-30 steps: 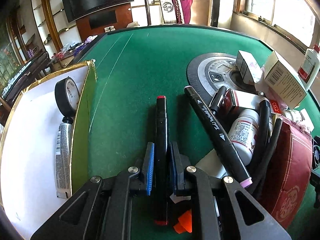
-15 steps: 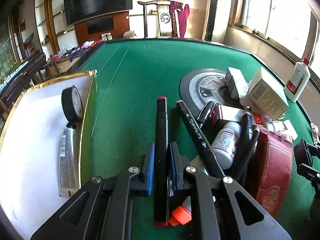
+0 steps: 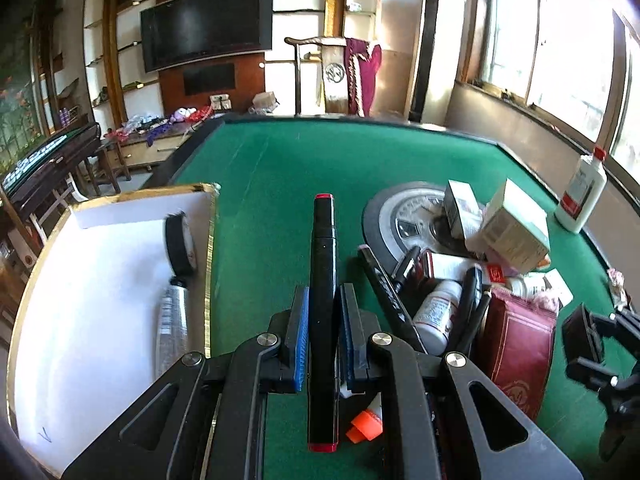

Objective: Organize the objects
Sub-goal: 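Carry the marker and fan housing over the white tray with both tools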

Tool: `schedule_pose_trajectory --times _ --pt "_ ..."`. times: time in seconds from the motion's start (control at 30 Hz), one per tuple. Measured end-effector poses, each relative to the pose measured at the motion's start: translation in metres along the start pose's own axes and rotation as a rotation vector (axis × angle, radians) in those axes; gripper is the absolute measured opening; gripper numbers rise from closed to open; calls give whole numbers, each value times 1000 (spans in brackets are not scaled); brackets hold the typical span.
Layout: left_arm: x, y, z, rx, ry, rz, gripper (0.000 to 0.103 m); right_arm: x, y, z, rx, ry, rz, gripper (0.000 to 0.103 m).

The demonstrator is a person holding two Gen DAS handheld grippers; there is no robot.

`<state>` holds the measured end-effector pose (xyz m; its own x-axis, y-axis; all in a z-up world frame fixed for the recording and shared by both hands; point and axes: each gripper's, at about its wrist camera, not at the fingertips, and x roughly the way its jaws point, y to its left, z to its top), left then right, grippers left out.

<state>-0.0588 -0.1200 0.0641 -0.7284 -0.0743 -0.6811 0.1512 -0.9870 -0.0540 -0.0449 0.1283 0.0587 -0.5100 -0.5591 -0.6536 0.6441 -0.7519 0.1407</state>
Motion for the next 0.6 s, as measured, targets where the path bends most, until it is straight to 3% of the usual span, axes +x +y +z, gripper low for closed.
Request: schedule_pose_trajectory --times 0.33,0.6 --pt "-10 46 10 -111 -59 56 12 31 62 35 -40 57 90 68" --pt "-5 93 10 -231 -51 105 12 57 114 79 -132 89 121 68"
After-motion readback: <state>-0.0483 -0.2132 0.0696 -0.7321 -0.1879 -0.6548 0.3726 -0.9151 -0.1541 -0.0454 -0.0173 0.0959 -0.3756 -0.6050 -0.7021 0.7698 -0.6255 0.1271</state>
